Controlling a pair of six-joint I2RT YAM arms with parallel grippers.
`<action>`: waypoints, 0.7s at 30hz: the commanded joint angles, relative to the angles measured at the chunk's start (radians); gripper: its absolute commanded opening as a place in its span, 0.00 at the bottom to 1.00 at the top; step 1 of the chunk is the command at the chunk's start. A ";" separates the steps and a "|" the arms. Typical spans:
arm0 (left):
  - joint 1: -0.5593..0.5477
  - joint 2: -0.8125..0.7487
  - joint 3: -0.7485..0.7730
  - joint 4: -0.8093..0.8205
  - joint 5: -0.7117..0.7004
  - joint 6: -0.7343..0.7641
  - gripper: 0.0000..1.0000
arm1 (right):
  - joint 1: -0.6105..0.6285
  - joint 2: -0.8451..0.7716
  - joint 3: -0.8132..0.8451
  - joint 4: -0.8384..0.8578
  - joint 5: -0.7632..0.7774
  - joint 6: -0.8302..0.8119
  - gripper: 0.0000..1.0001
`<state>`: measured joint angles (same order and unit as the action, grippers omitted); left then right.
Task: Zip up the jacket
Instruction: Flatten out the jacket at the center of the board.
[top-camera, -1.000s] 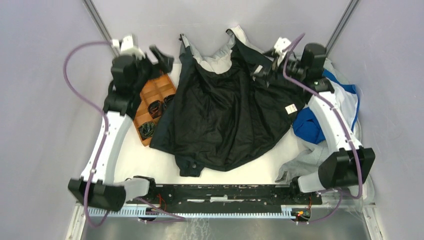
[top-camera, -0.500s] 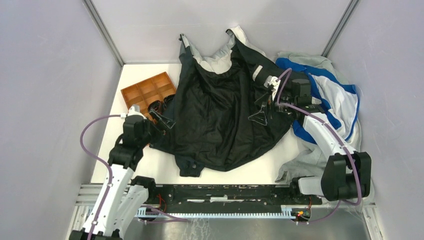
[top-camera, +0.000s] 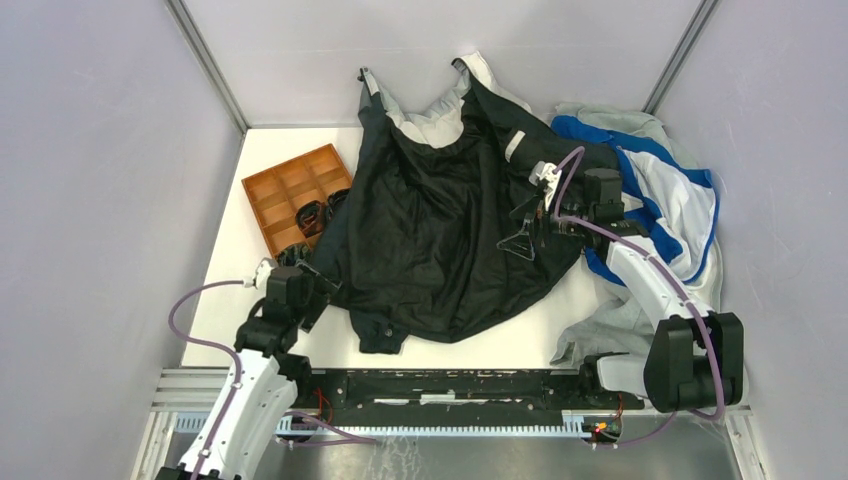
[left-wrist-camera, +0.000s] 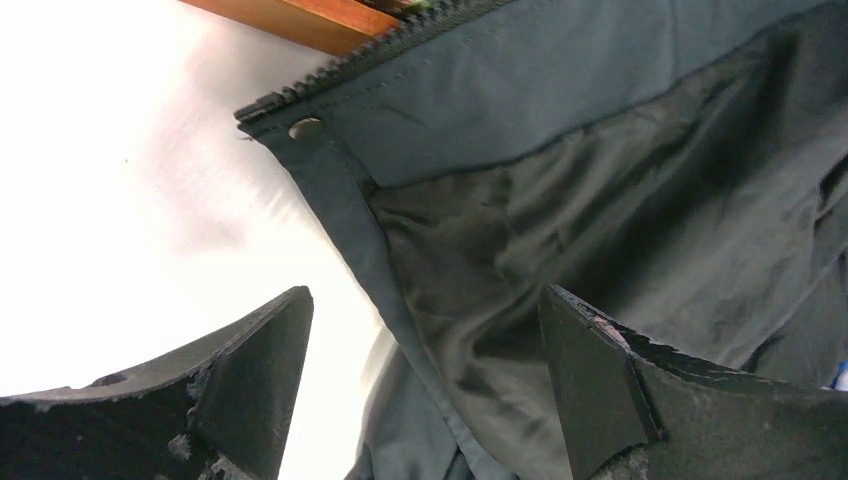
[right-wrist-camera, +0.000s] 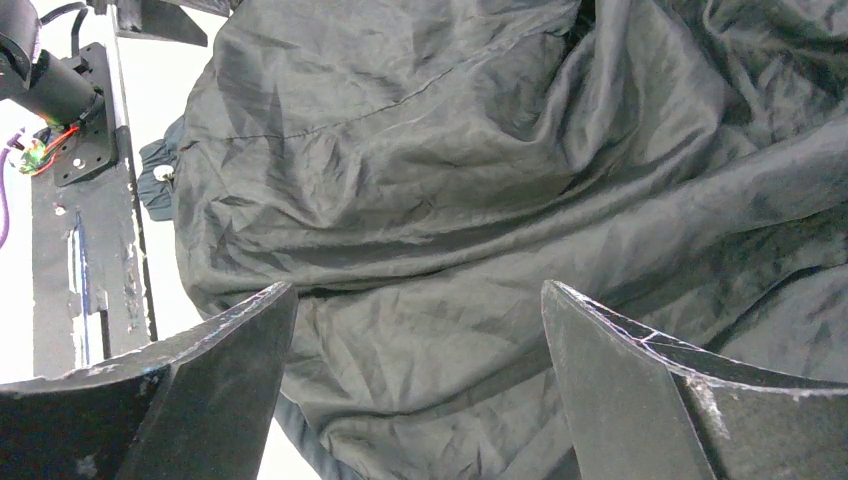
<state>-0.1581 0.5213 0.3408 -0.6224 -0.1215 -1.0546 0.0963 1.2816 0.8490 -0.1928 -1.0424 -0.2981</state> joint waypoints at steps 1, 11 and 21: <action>0.007 -0.001 -0.059 0.154 -0.088 -0.051 0.90 | -0.002 -0.032 -0.006 0.050 -0.028 0.005 0.98; 0.008 0.038 -0.121 0.218 -0.164 -0.059 0.94 | -0.003 -0.031 -0.008 0.045 -0.024 0.000 0.98; 0.007 0.006 -0.222 0.404 -0.184 -0.045 0.84 | -0.003 -0.019 0.006 0.036 -0.024 -0.003 0.98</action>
<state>-0.1570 0.5373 0.1638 -0.3271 -0.2794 -1.0813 0.0963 1.2648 0.8402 -0.1841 -1.0424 -0.2951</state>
